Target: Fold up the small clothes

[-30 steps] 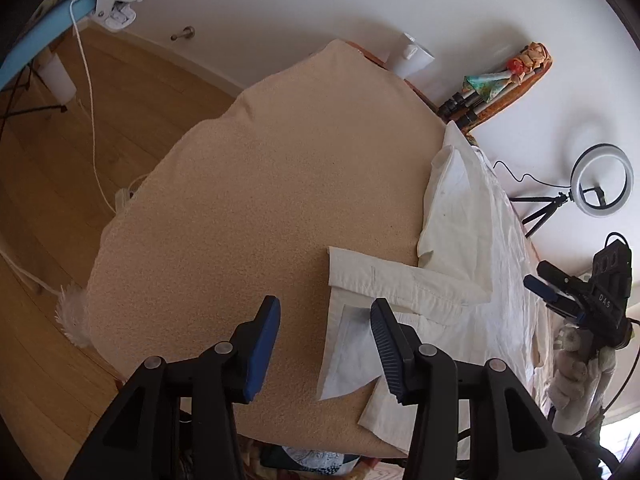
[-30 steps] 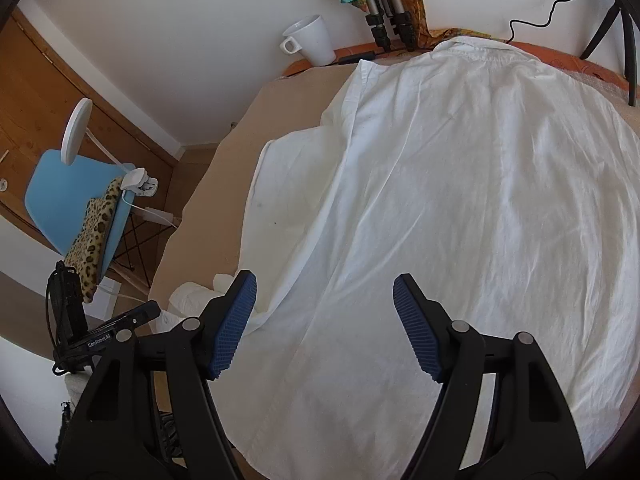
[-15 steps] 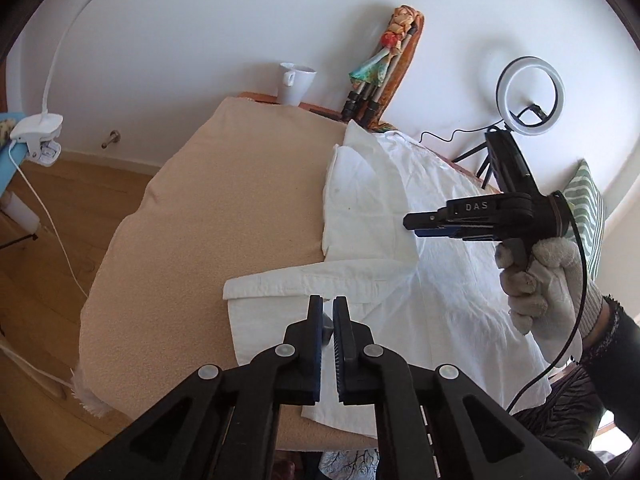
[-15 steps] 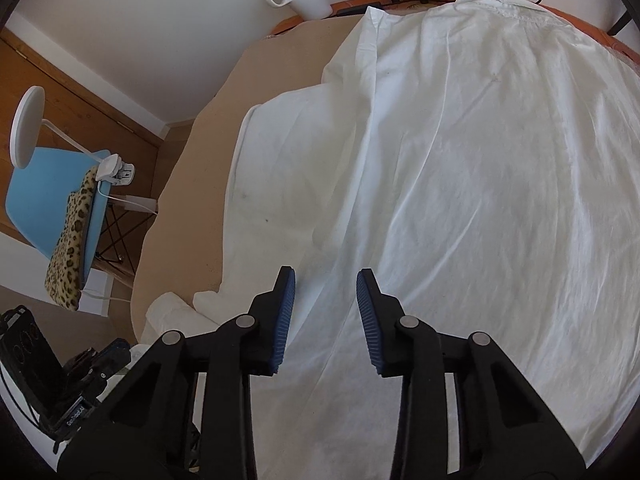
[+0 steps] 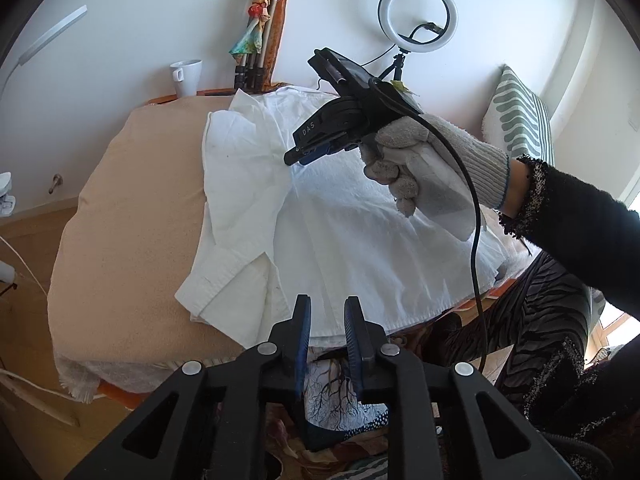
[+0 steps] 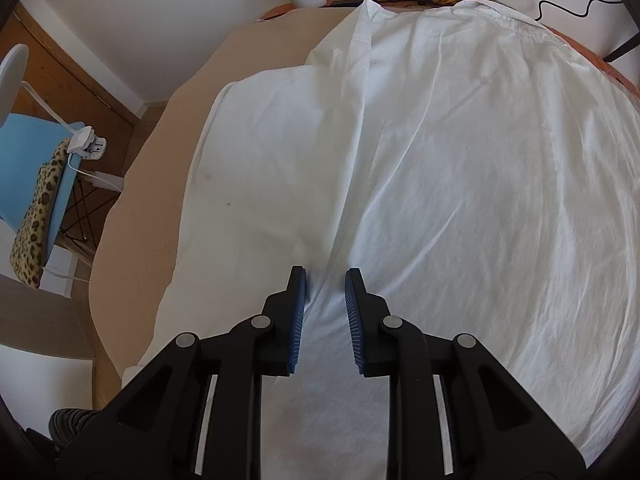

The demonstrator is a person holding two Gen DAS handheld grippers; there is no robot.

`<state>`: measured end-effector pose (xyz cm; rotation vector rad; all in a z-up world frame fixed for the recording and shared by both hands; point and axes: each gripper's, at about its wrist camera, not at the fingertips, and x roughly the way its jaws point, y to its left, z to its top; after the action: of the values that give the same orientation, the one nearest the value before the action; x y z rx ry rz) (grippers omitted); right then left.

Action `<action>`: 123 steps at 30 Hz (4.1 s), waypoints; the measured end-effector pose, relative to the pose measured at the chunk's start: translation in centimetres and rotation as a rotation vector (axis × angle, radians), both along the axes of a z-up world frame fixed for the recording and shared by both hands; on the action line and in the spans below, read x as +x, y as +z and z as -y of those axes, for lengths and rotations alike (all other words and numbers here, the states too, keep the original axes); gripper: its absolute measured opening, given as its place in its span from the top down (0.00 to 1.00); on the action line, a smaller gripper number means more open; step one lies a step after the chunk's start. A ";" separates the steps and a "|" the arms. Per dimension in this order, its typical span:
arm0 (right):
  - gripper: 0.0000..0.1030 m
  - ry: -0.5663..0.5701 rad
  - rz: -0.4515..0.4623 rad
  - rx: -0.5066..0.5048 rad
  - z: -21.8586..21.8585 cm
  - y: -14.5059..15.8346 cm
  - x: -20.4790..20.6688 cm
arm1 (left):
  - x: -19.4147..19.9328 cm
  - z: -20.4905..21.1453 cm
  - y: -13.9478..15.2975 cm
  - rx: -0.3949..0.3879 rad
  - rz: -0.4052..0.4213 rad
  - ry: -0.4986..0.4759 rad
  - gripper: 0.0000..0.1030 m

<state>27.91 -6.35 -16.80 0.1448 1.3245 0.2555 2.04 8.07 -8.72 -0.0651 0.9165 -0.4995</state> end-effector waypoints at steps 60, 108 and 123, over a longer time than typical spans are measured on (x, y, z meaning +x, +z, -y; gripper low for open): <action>0.95 0.054 0.022 0.077 -1.3 0.1 -4.5 | 5.5 -4.0 -6.4 0.043 -0.233 0.271 0.92; 0.45 -0.004 -0.087 -0.108 -9.7 -2.4 13.5 | 8.3 -3.4 -4.7 -0.194 -0.182 0.201 1.00; 0.90 0.049 -0.015 -0.255 -10.8 -2.1 13.4 | 8.0 -1.7 -3.9 -0.169 -0.148 0.156 1.00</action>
<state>41.35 4.47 -18.87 -0.1014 1.3651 0.1254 10.00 9.73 -12.59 -0.3279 1.0030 -0.4300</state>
